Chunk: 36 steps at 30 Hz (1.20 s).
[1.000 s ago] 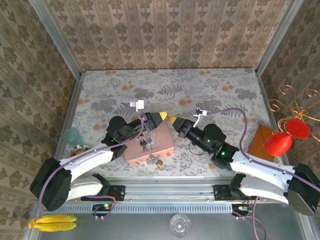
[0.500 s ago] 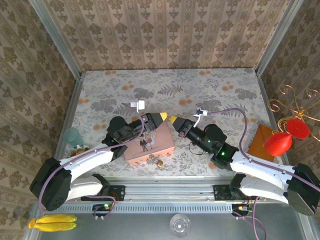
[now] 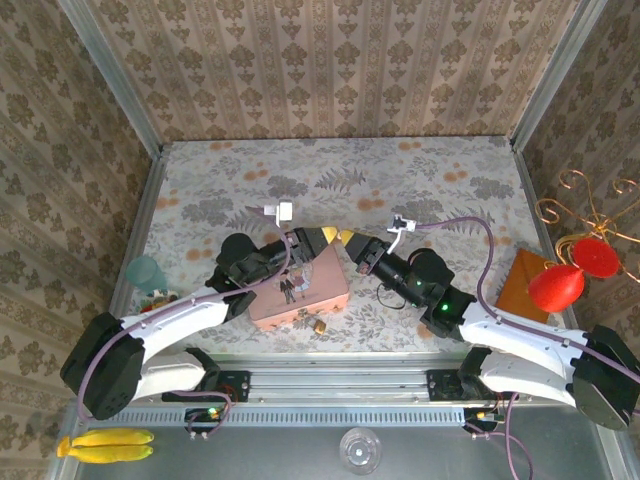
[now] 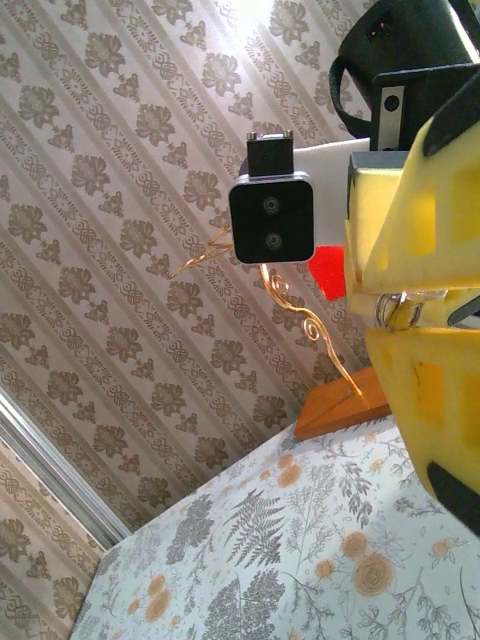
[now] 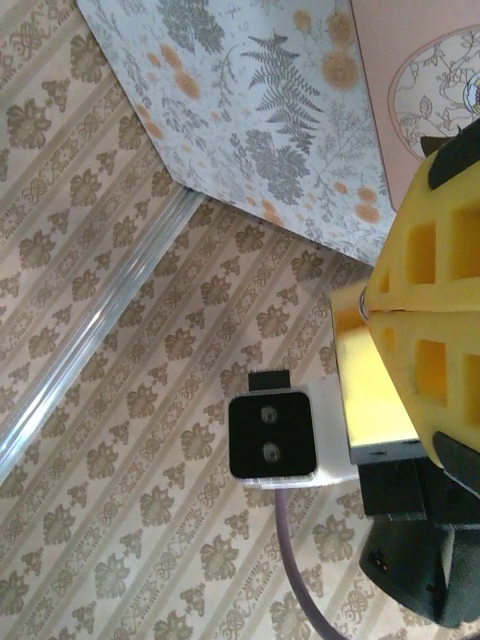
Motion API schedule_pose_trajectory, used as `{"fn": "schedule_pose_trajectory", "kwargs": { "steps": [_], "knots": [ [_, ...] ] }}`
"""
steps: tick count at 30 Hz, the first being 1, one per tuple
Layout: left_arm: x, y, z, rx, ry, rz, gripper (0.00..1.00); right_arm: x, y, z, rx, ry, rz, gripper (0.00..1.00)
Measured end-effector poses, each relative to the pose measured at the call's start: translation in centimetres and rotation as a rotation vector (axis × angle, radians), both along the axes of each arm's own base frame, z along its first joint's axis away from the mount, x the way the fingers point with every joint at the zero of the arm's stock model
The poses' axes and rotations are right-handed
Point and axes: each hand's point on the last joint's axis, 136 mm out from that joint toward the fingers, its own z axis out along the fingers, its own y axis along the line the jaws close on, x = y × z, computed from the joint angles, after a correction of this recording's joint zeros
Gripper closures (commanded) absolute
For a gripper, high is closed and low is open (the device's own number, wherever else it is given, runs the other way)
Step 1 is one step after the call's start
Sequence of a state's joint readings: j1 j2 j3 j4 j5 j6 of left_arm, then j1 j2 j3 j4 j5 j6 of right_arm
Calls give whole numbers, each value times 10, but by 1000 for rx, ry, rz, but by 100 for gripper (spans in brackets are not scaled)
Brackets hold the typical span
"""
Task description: Unlock a padlock with a key
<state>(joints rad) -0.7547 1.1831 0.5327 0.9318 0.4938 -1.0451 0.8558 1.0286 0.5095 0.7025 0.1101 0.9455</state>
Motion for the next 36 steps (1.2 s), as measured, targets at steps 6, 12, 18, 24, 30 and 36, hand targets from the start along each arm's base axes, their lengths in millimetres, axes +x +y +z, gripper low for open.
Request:
{"fn": "schedule_pose_trajectory", "kwargs": {
  "steps": [6, 12, 18, 24, 30, 36],
  "knots": [
    [0, -1, -1, 7, -2, 6, 100, 1, -2, -4, -1, 6, -11, 100],
    [2, 1, -11, 95, -47, 28, 100, 5, -5, -22, -56, 63, -38, 48],
    [23, 11, 13, 455, -270, 212, 100, 10, -16, -45, -155, 142, -104, 46],
    [15, 16, 2, 753, -418, 201, 100, 11, -15, -42, -166, 113, -107, 46],
    [7, 27, -28, 777, -361, 111, 100, 5, -3, -29, -149, 43, -36, 44],
    [10, 37, -16, 640, -274, 78, 100, -2, 12, -23, -139, -2, 48, 46]
  ]
}}
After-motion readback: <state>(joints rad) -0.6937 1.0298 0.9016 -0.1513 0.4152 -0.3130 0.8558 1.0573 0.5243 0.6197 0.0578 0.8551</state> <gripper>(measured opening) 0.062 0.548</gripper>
